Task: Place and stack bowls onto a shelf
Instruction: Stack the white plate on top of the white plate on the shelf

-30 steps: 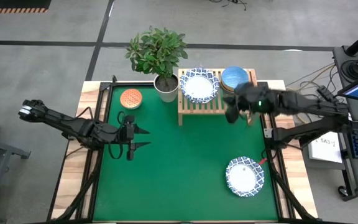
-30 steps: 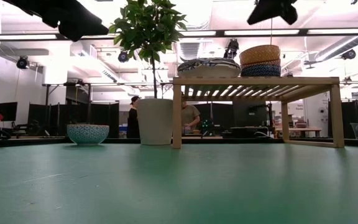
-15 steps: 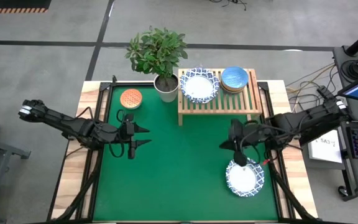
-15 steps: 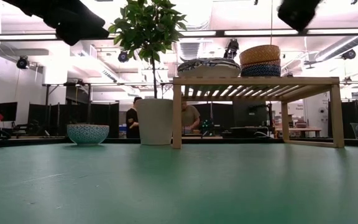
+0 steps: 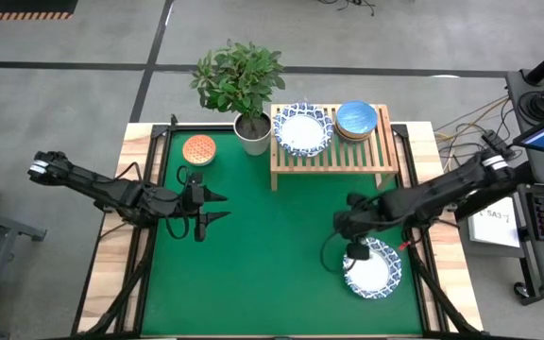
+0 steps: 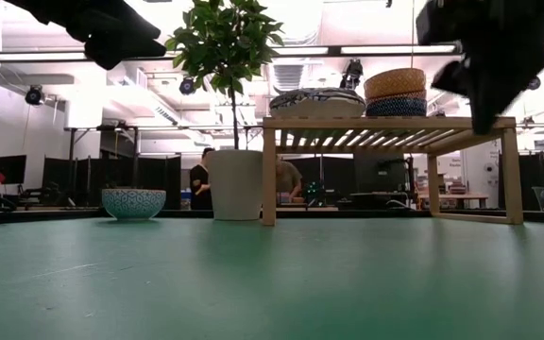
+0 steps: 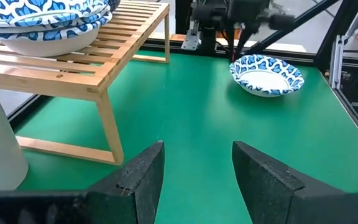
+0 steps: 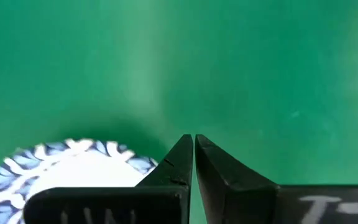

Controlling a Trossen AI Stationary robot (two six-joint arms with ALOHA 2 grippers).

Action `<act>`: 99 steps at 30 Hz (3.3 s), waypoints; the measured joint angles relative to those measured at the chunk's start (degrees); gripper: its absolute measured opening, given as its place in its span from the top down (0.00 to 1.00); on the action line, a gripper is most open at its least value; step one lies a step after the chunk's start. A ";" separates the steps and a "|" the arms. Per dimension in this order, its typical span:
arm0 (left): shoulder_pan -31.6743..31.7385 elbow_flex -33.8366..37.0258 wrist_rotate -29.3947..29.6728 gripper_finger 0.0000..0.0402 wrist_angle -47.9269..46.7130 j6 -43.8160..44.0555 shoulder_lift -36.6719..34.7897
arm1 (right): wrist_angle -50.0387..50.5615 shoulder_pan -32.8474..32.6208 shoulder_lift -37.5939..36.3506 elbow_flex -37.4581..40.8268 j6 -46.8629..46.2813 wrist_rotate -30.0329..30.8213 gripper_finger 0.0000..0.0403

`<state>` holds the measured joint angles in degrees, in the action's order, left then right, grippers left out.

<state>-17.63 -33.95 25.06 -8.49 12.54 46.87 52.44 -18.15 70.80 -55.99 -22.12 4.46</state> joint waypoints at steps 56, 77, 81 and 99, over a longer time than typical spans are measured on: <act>-0.02 -0.11 2.06 0.57 -0.16 -4.68 0.02 | 3.15 0.24 14.81 -3.63 7.95 -12.37 0.97; -0.02 -3.63 8.98 0.57 -1.46 -12.18 -0.02 | 8.01 15.36 12.90 -45.14 1.11 10.22 0.98; -0.02 -3.61 8.96 0.57 -2.04 -12.07 -0.02 | 13.00 20.93 12.90 -52.12 2.07 16.52 0.98; -0.02 -3.54 8.94 0.57 -2.68 -12.07 -0.02 | 14.93 46.63 12.95 -56.16 6.37 8.60 0.98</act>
<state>-17.64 -37.50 34.00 -11.16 0.47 46.85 67.37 28.47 83.75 -112.15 -15.75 13.06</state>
